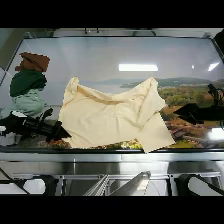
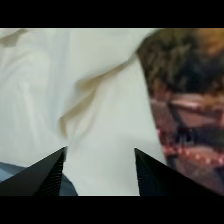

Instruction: Fold the shirts.

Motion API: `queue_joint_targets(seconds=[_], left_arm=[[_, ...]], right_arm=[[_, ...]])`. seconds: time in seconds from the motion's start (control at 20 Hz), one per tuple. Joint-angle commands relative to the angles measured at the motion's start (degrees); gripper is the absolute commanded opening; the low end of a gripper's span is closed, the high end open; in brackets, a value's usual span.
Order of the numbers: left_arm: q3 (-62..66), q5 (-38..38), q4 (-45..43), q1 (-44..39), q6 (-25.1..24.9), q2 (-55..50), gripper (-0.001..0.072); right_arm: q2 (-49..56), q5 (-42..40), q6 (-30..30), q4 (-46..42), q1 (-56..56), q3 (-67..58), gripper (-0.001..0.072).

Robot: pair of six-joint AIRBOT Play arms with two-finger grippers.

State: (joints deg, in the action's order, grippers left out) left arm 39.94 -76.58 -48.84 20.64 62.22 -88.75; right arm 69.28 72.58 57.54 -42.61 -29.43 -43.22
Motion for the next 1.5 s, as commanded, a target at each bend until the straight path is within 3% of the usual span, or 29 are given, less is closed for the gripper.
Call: queue_joint_targets(seconds=[0.0,0.2,0.25,0.3,0.55,0.75,0.85,0.9,1.0,1.1,1.2,1.3,1.4,1.45], left_arm=[[2.6,-1.77,0.81,-1.09,-0.48,-0.9,0.0018],[4.35,-1.73,0.26,-0.79,-0.48,-0.94,0.0018],[4.83,-1.81,0.33,-0.17,-0.46,-0.94,0.0018],[5.33,-2.08,0.37,0.44,-0.44,-0.94,0.0018],[6.38,-4.04,0.39,2.91,-0.48,-0.94,0.0018],[6.38,-3.85,0.42,3.19,-0.96,-0.94,0.0018],[6.38,-3.87,0.42,3.19,-0.96,-0.94,0.0018],[6.38,-3.87,0.42,3.19,-1.05,-0.94,0.0018],[6.38,-3.85,0.48,3.19,-1.36,-0.94,0.0019],[6.38,-4.72,2.4,3.21,-1.51,-0.92,0.002],[6.38,-9.33,10.43,3.17,-6.08,0.11,0.0019],[6.38,-17.44,23.74,3.08,-11.67,4.2,0.0019],[6.4,-28.48,44.11,3.08,-19.19,11.72,0.0018],[6.4,-29.97,53.75,3.08,-19.82,16.28,0.0019]], right_arm=[[3.17,-2.25,3.06,-5.64,-1.05,0.2,0.0532],[10.86,-2.16,-1.75,-0.66,1.4,0.35,0.0519],[12.39,-2.78,-3.48,1.22,2.51,0.33,0.0447],[13.81,-4.17,-3.78,2.12,3.76,0.33,0.0433],[17.92,-11.8,-1.2,3.43,12.04,0.31,0.0432],[19.34,-12.96,-0.57,5.44,18.36,0.31,0.0425],[19.56,-12.9,-0.87,6.97,20.5,0.28,0.0329],[19.56,-12.26,-1.53,7.56,20.92,0.26,0.0322],[19.54,-8.13,-4.2,7.96,20.7,-0.15,0.0015],[18.51,-2.05,-4.46,8.02,19.45,-0.94,0.0019],[13.92,3.06,-5.05,10.1,18.14,-1.99,0.0018],[4.98,7.26,-8.13,18.51,16.15,-3.58,0.0017],[-7.34,7.06,-12.07,29.73,13.27,-6.73,0.0017],[-13.66,5.31,-13.68,34.29,11.65,-8.81,0.0018]])
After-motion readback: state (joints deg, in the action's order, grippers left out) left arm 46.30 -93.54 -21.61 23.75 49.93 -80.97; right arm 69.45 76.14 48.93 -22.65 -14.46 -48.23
